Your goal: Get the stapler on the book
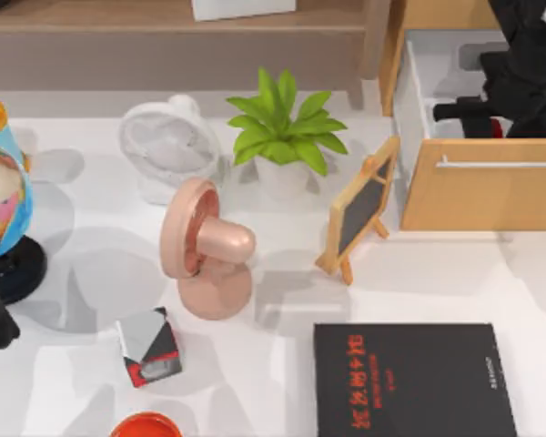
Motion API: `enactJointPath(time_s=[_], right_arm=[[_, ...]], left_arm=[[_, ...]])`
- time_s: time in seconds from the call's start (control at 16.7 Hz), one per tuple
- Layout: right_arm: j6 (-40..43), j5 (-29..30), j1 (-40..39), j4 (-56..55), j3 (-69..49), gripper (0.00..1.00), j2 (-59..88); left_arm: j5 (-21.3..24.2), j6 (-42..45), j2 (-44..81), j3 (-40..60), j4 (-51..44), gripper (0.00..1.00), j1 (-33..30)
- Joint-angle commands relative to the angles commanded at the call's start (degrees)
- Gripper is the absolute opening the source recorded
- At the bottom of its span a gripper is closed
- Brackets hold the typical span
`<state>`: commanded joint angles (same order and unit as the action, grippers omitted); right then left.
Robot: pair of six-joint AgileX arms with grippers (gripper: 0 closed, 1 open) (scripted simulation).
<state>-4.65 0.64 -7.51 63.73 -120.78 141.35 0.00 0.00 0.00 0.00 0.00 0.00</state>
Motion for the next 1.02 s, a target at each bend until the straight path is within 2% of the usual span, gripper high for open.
enactJointPath(time_s=[0.6, 1.02], right_arm=[[-0.02, -0.05, -0.14, 0.14, -0.09, 0.0, -0.76], [0.05, -0.49, -0.51, 0.75, 3.65, 0.0, -10.49]], left_arm=[[0.0, 0.0, 0.0, 0.0, 0.0, 1.0, 0.0], [0.0, 0.0, 0.0, 0.0, 0.0, 1.0, 0.0]])
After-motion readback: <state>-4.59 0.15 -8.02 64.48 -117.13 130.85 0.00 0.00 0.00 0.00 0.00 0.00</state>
